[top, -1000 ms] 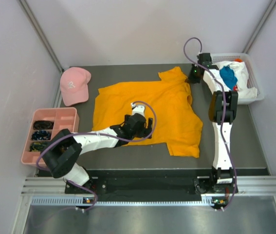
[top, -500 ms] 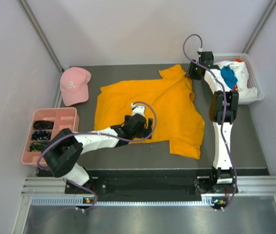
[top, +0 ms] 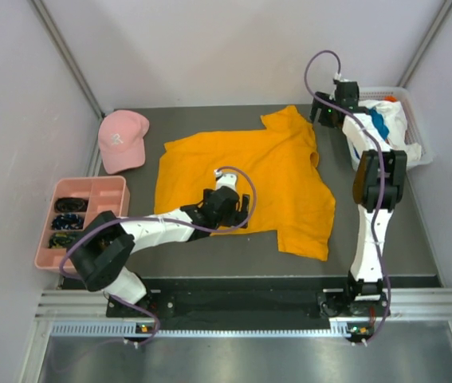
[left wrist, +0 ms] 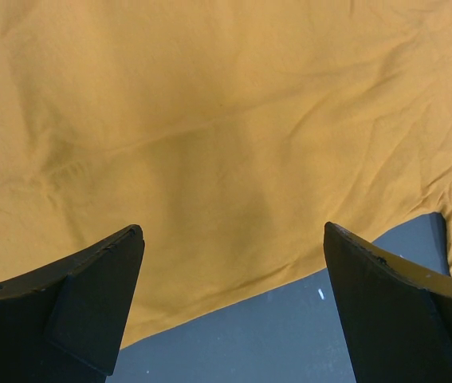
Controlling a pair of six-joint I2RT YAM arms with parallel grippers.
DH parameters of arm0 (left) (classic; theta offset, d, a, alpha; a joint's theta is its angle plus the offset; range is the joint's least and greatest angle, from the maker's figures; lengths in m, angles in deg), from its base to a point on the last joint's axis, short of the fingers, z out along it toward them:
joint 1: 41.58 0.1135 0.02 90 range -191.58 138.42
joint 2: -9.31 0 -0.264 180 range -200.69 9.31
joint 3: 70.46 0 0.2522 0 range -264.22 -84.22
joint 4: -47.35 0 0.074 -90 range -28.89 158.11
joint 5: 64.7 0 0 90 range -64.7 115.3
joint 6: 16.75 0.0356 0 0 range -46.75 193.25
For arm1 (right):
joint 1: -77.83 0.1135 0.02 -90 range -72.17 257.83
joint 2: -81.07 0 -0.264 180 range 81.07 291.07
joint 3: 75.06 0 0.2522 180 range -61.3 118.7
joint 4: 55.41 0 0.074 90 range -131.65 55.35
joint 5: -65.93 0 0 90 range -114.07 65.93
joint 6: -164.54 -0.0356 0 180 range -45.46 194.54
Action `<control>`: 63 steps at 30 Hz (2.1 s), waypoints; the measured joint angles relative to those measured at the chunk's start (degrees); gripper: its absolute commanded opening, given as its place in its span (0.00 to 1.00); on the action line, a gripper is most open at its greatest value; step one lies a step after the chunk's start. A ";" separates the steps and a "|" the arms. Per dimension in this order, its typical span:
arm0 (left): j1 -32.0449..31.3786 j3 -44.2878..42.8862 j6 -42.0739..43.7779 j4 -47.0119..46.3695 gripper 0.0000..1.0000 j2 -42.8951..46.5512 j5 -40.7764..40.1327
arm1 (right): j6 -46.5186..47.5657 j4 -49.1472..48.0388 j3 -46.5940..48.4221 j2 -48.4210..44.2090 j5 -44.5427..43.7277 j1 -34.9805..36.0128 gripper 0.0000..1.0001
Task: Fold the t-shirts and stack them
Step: Flatten out the tshirt
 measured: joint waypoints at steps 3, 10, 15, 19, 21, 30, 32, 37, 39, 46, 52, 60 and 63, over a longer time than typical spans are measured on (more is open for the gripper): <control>0.00 0.00 0.42 0.04 0.99 1.03 -0.52 | -1.14 -0.83 -8.74 -9.31 -0.81 0.00 0.86; 0.00 0.00 1.27 0.04 0.99 4.87 -1.75 | -4.59 -2.40 -30.16 -29.64 -1.77 0.00 0.86; 0.00 0.00 1.57 0.02 0.99 6.34 -1.64 | -8.04 -2.08 -48.52 -40.83 -2.73 0.00 0.86; 0.00 0.02 1.79 0.02 0.99 6.38 -1.57 | -10.45 -0.85 -60.83 -46.86 -2.99 0.00 0.85; 0.00 0.09 1.92 0.02 0.99 6.45 -1.57 | -11.43 0.22 -65.51 -49.88 -3.28 0.00 0.85; 0.02 0.39 1.99 0.04 0.99 6.47 -1.75 | -13.51 1.64 -72.37 -57.88 -3.93 0.00 0.82; 0.00 0.44 1.97 0.09 0.99 6.49 -1.77 | -13.51 1.42 -72.59 -57.86 -3.72 0.00 0.82; 0.00 1.77 1.92 0.66 0.99 8.13 -2.49 | -13.51 0.87 -74.42 -57.05 -2.58 0.00 0.81; 0.02 2.12 1.90 1.05 0.99 8.96 -2.67 | -13.49 0.68 -74.97 -56.04 -2.29 0.00 0.80; 0.00 2.38 1.90 1.81 0.99 10.16 -3.04 | -13.49 -0.31 -75.43 -53.05 -0.79 0.00 0.44; 0.02 3.13 1.75 2.16 0.99 10.73 -3.32 | -13.64 -1.51 -76.91 -52.48 0.35 0.00 0.01; 0.02 3.65 1.68 2.34 0.99 10.86 -3.65 | -14.53 -1.07 -77.31 -53.18 0.09 0.00 0.00; 0.00 3.87 1.70 2.38 0.99 10.86 -3.65 | -15.17 0.37 -78.42 -56.30 -0.66 0.00 0.00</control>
